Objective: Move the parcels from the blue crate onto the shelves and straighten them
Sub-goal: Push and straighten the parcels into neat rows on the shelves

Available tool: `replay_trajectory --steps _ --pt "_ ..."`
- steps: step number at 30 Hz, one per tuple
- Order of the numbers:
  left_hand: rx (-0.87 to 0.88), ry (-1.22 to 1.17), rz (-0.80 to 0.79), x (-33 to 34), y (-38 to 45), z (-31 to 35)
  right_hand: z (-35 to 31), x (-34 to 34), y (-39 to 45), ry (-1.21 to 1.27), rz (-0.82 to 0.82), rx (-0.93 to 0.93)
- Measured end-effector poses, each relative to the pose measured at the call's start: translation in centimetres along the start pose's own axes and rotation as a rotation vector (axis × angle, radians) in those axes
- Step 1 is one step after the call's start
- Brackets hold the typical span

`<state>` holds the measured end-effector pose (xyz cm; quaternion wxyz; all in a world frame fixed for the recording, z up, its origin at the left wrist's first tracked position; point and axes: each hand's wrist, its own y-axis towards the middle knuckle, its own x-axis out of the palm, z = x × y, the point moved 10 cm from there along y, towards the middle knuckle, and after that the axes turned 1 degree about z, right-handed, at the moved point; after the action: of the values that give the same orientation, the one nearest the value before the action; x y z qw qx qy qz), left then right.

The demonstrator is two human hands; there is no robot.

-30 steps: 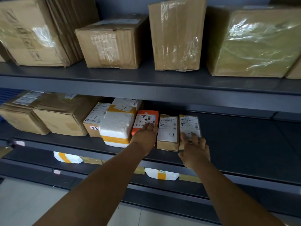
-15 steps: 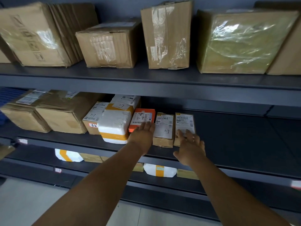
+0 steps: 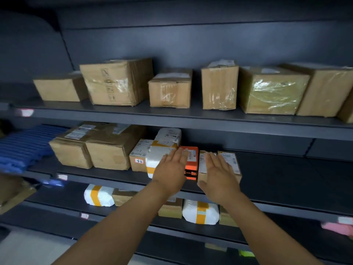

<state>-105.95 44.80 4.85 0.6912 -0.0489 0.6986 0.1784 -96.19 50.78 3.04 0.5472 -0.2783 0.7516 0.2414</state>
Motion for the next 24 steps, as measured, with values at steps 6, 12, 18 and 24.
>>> replay_trajectory --steps 6,12,18,24 --pt "-0.069 0.021 0.093 -7.2 -4.8 -5.5 -9.5 -4.5 -1.6 -0.014 0.086 -0.139" --pt "-0.122 0.035 0.227 -13.8 -7.6 -10.3 -17.2 -8.3 -1.5 -0.041 0.173 -0.252" --pt "-0.145 0.079 0.326 -18.2 -6.2 -13.9 -21.4 -11.8 1.5 -0.059 0.239 -0.302" --pt "-0.154 0.124 0.367 -20.5 -0.9 -17.0 -21.7 -14.6 7.3 -0.077 0.261 -0.27"
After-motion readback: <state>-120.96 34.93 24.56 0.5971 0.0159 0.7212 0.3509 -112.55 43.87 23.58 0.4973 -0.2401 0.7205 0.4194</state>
